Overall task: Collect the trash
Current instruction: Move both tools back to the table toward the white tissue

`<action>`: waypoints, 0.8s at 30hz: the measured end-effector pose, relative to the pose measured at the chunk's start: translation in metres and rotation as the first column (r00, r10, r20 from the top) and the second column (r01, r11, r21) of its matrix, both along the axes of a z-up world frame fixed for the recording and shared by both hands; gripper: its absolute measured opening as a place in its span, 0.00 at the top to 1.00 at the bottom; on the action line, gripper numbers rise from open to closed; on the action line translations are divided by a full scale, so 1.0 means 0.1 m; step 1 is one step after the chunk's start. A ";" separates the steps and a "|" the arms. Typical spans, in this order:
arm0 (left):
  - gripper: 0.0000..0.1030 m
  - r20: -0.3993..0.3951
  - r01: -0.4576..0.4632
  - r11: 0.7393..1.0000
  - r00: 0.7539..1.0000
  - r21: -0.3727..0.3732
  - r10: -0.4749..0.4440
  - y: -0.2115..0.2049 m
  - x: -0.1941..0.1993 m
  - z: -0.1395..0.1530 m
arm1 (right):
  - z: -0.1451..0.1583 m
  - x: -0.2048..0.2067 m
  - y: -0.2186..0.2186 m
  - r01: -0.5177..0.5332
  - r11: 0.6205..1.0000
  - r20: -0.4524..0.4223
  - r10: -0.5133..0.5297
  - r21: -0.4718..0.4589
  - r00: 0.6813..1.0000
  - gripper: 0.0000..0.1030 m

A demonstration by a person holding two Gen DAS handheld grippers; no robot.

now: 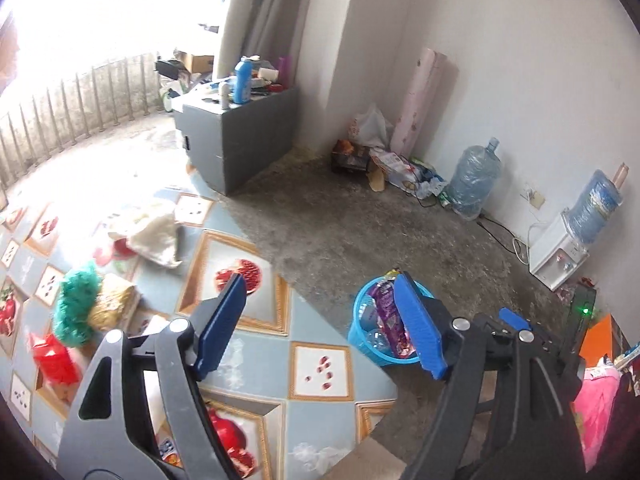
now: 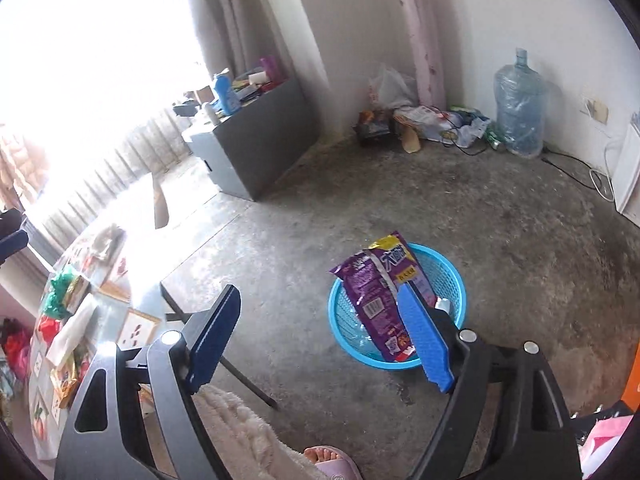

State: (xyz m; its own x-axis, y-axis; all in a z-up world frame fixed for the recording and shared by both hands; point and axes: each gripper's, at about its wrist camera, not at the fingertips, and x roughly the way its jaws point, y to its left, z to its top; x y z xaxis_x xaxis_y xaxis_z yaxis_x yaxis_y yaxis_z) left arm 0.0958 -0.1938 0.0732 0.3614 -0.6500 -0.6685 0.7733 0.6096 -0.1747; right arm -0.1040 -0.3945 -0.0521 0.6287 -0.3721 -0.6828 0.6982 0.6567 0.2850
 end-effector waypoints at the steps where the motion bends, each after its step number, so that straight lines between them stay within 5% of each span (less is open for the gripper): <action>1: 0.27 0.008 -0.023 1.000 1.000 -0.004 0.023 0.13 0.02 0.02 | 0.05 0.05 0.06 -0.016 1.000 -0.004 0.016 -0.002 1.000 0.23; 7: 0.19 0.033 -0.184 0.982 0.982 -0.028 0.185 0.92 0.17 0.06 | 0.30 0.40 0.46 -0.164 0.986 0.000 0.164 -0.018 0.986 0.23; 15: 0.16 0.050 -0.367 0.930 0.929 -0.012 0.367 1.68 0.28 0.03 | 0.44 0.85 0.90 -0.342 0.940 0.017 0.341 0.021 0.940 0.20; 24: 0.15 0.017 -0.448 0.894 0.894 -0.022 0.448 2.21 0.38 -0.18 | 0.40 1.25 1.24 -0.467 0.876 0.052 0.464 0.124 0.884 0.20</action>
